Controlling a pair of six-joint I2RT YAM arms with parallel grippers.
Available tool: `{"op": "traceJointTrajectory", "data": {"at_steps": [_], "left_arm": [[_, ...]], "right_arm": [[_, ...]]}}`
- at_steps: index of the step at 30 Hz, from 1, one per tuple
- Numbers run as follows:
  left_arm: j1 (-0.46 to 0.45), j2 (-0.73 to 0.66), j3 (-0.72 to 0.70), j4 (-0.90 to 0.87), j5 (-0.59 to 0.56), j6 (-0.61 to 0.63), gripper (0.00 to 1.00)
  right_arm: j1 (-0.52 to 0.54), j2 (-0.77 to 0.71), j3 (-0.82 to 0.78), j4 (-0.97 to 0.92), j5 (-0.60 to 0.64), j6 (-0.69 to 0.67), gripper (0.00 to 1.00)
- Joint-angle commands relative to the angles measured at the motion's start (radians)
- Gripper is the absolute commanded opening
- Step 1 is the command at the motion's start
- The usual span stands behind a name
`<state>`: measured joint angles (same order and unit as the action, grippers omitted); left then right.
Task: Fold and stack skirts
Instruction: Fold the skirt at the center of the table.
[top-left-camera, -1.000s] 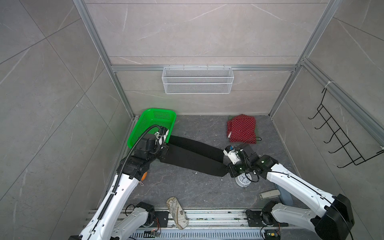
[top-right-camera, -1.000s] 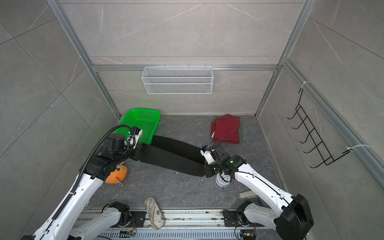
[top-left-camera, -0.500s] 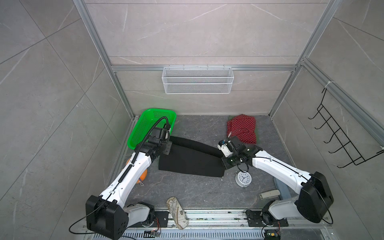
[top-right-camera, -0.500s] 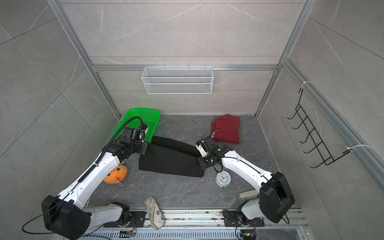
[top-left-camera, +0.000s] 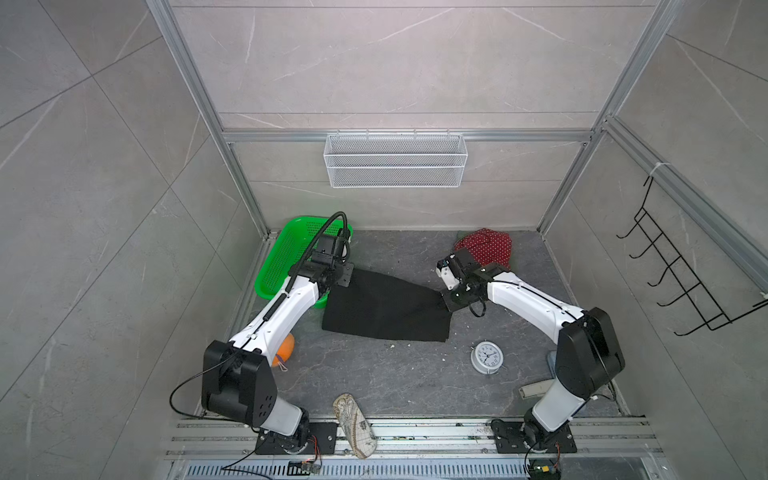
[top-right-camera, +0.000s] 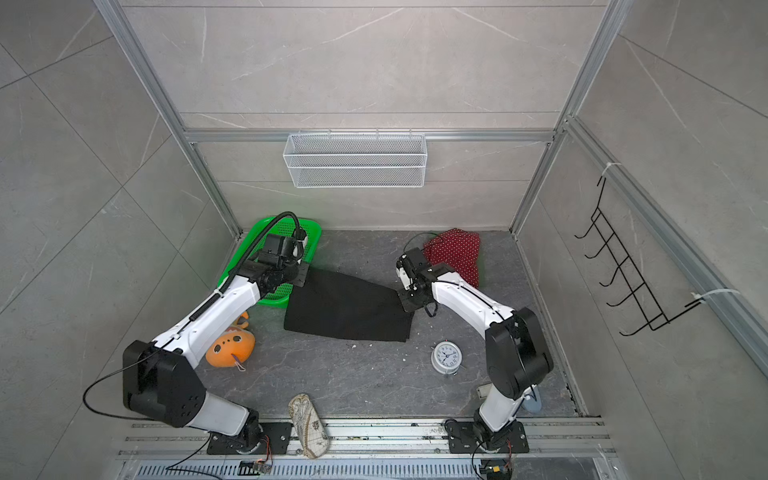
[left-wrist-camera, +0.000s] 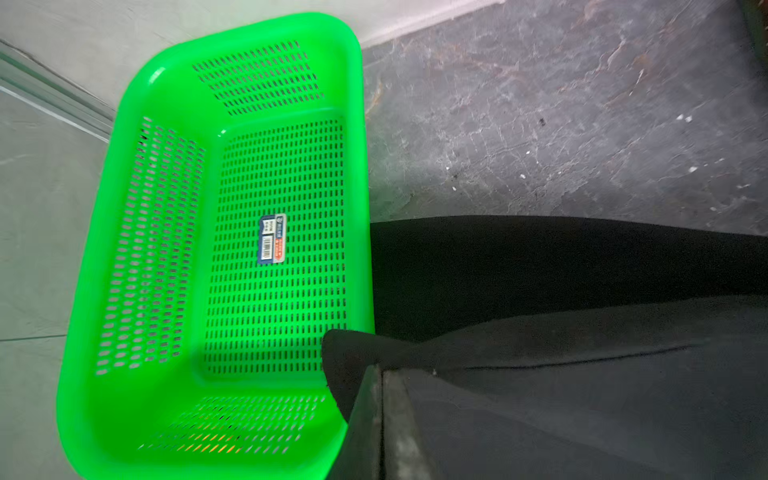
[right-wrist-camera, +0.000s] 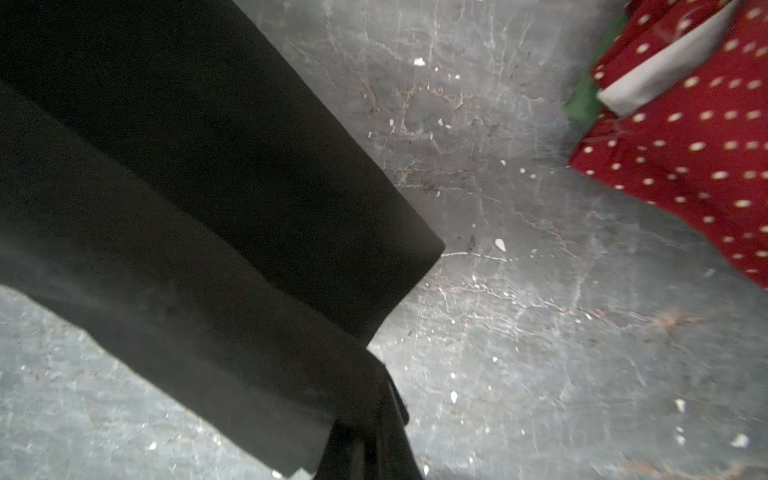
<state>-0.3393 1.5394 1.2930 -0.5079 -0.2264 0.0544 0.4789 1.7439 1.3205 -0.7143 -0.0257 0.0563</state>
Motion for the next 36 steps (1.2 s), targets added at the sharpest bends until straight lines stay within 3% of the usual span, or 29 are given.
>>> {"op": "traceJointTrajectory", "data": {"at_steps": [1,20,27,30,35,36], "left_arm": [[-0.009,0.047,0.052,0.027,0.01,-0.025,0.0],[-0.058,0.312,0.186,0.021,-0.095,-0.085,0.0],[-0.06,0.328,0.193,0.013,-0.113,-0.106,0.41],[-0.065,0.313,0.192,0.015,-0.12,-0.107,0.61],[-0.092,0.27,0.178,0.039,-0.112,-0.072,0.81],[-0.101,0.259,0.172,0.048,-0.108,-0.059,0.85]], "right_arm": [[-0.013,0.055,0.048,0.021,-0.025,-0.015,0.0],[-0.069,0.307,0.182,0.073,-0.013,0.018,0.05],[-0.075,0.371,0.226,0.059,0.015,0.027,0.13],[-0.08,0.366,0.224,0.065,0.015,0.026,0.25],[-0.089,0.299,0.186,0.115,-0.001,0.016,0.43],[-0.092,0.279,0.175,0.129,-0.011,0.009,0.87]]}}
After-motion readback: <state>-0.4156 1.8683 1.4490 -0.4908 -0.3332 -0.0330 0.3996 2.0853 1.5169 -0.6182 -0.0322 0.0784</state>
